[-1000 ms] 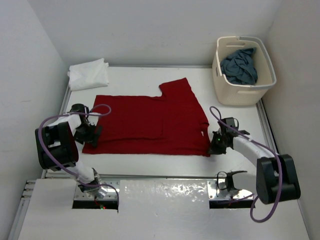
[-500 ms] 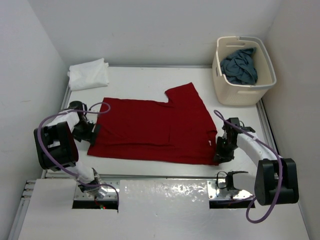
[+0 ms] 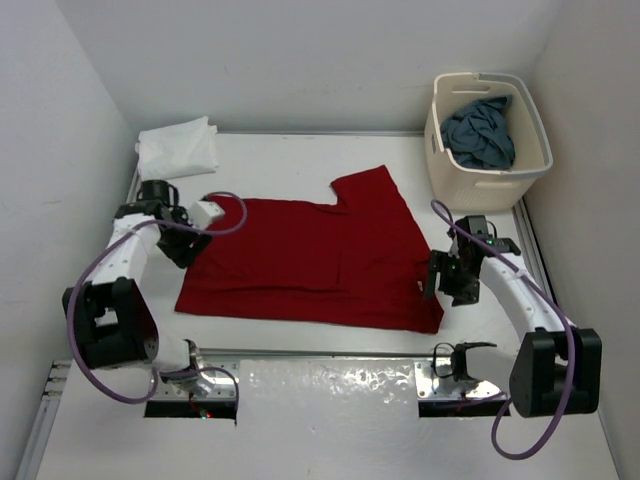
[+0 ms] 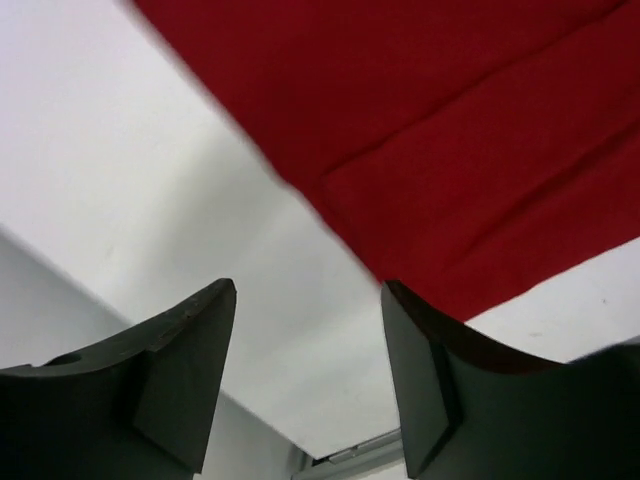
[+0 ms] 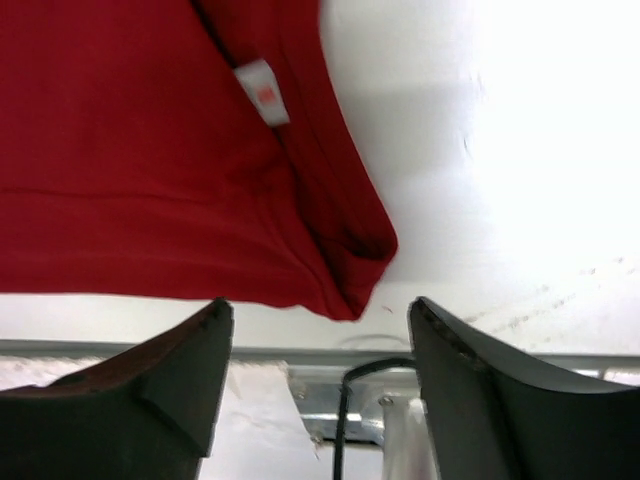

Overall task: Fold and stack the t-shirts
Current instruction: Fold the flattened tshirt in 1/3 of the way

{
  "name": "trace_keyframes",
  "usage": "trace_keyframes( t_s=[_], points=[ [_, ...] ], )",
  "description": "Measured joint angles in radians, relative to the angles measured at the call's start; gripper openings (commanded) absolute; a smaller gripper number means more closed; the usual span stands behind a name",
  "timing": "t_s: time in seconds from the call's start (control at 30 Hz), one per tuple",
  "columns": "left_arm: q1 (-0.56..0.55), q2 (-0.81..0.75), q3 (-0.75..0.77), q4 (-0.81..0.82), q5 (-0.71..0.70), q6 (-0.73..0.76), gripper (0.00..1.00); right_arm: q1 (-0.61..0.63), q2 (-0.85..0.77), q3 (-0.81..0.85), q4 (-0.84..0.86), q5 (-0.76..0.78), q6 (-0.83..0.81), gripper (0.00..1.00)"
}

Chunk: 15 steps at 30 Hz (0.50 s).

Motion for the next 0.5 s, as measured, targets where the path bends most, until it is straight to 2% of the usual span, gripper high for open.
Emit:
trace_keyframes(
  t_s=[0.03, 0.07, 0.13, 0.2, 0.37, 0.47, 0.5],
  points=[
    [-0.027, 0.01, -0.029, 0.022, -0.02, -0.003, 0.43, 0.0, 0.0, 0.014, 0.002, -0.002, -0.005, 0.64],
    [-0.045, 0.03, -0.039, 0.034, -0.032, -0.021, 0.41, 0.0, 0.002, 0.027, 0.007, -0.004, -0.011, 0.61],
    [-0.048, 0.102, -0.026, 0.059, -0.026, -0.047, 0.41, 0.0, 0.005, 0.05, 0.015, -0.012, -0.019, 0.6],
    [-0.019, 0.176, 0.005, 0.087, -0.016, -0.068, 0.46, 0.0, 0.005, 0.068, 0.033, -0.024, -0.025, 0.6],
    [0.009, 0.208, -0.01, 0.11, 0.036, -0.053, 0.53, 0.008, 0.043, 0.084, 0.125, -0.06, -0.027, 0.6],
    [0.008, 0.222, -0.026, 0.124, 0.06, -0.074, 0.53, 0.025, 0.097, 0.084, 0.18, -0.063, -0.022, 0.59],
    [0.007, 0.236, -0.025, 0.13, 0.065, -0.089, 0.5, 0.032, 0.114, 0.084, 0.198, -0.063, -0.019, 0.59]
  ],
)
